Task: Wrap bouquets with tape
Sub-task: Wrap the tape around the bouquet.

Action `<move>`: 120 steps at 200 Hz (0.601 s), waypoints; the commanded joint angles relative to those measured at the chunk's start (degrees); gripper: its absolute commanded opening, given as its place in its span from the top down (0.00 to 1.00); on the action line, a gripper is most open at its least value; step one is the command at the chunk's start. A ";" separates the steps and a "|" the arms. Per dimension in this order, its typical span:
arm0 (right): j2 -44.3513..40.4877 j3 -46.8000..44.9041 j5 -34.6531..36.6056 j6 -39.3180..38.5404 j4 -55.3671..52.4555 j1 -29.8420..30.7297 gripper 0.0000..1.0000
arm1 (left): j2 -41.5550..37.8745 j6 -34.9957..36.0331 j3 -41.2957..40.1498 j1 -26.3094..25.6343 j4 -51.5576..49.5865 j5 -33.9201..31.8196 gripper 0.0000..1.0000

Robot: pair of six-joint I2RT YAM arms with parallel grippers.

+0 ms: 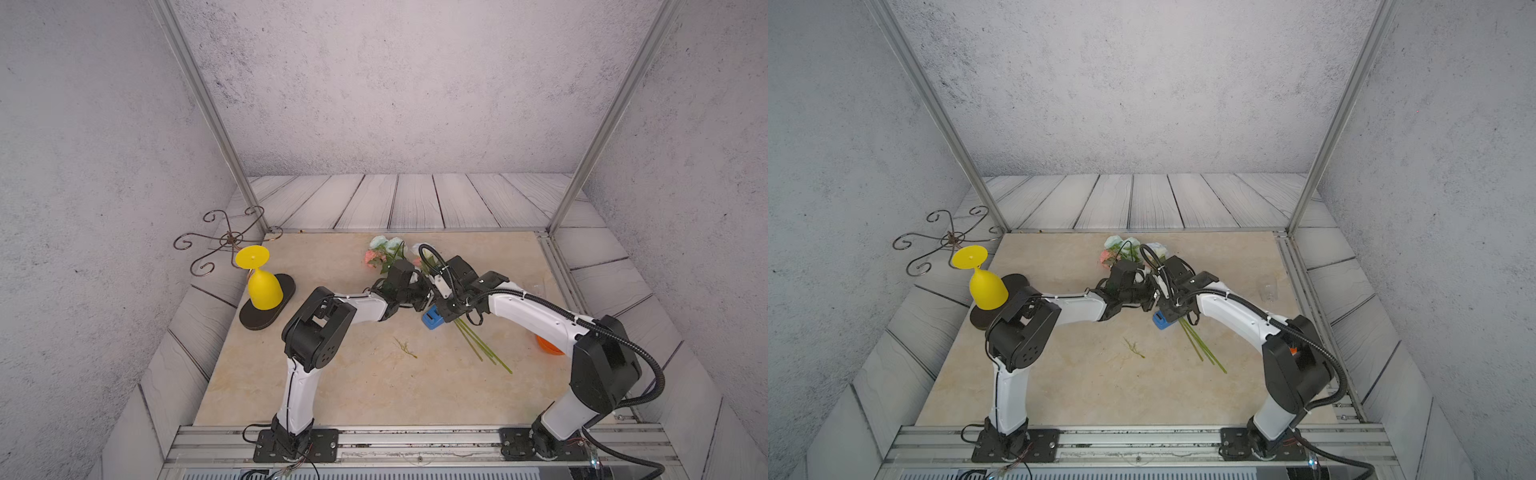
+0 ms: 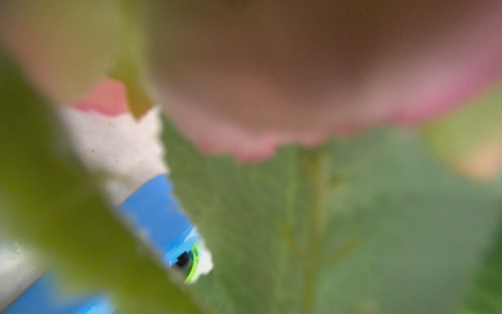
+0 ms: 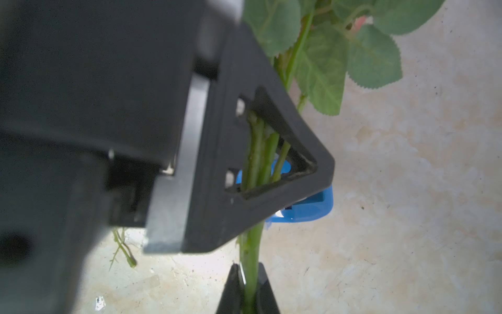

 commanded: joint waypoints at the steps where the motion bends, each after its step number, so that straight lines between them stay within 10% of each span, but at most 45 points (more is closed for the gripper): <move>1: -4.53 -1.51 -5.94 -0.54 -2.02 -0.25 0.65 | -0.15 3.11 0.09 0.14 7.85 2.51 1.00; 64: -12.83 -11.04 -39.89 16.18 9.19 -16.76 0.23 | 0.23 3.75 -3.60 1.14 23.39 0.57 1.00; 120: -7.01 -17.86 -59.55 32.30 28.29 -18.92 0.21 | 1.63 2.65 -5.36 1.15 35.58 -1.85 1.00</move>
